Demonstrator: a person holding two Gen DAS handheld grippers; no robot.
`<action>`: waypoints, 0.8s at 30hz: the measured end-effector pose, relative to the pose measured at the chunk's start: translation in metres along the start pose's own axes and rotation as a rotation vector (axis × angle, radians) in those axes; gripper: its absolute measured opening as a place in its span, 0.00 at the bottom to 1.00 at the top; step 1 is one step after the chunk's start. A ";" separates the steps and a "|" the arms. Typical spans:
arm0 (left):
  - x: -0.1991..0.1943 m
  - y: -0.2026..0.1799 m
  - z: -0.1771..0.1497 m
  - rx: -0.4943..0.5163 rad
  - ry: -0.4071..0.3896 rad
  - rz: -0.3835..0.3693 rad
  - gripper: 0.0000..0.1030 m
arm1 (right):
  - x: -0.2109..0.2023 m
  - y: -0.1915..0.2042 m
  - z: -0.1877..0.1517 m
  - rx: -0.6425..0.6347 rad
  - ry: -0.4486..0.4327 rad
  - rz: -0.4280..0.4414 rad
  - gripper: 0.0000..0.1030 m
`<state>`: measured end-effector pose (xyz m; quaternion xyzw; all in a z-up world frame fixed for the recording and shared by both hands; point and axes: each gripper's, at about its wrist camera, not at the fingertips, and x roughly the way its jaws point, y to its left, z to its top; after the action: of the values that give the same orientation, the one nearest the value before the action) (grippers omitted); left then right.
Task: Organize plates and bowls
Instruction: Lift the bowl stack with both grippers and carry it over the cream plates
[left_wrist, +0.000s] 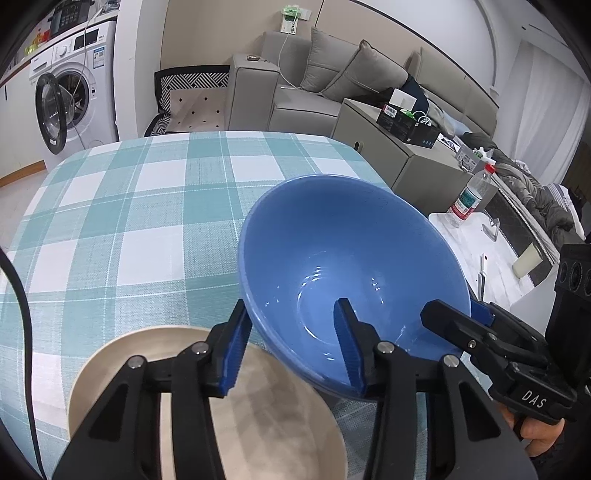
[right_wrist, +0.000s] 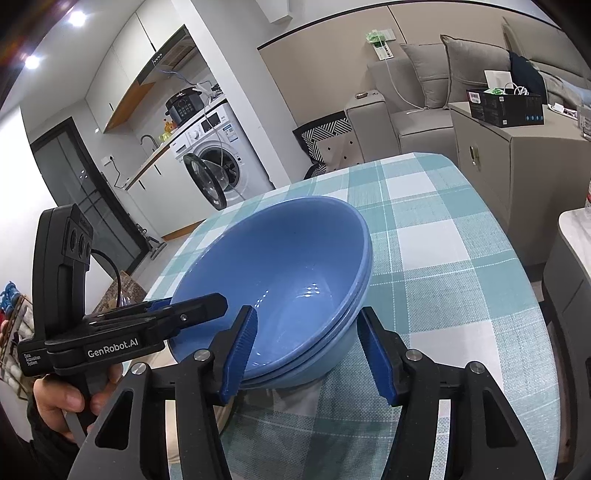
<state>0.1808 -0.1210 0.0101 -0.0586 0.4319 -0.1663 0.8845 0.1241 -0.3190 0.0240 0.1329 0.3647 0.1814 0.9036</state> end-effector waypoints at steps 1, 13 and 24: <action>-0.001 -0.001 0.000 0.002 -0.002 0.000 0.43 | -0.001 0.000 0.000 -0.003 -0.002 -0.003 0.57; -0.003 -0.005 -0.001 0.022 -0.009 0.025 0.42 | -0.002 0.000 0.001 -0.015 -0.010 -0.007 0.56; -0.011 -0.008 0.001 0.038 -0.030 0.037 0.42 | -0.009 0.003 0.002 -0.035 -0.034 -0.009 0.56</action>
<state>0.1732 -0.1251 0.0205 -0.0364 0.4162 -0.1573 0.8948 0.1188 -0.3209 0.0324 0.1187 0.3465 0.1815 0.9126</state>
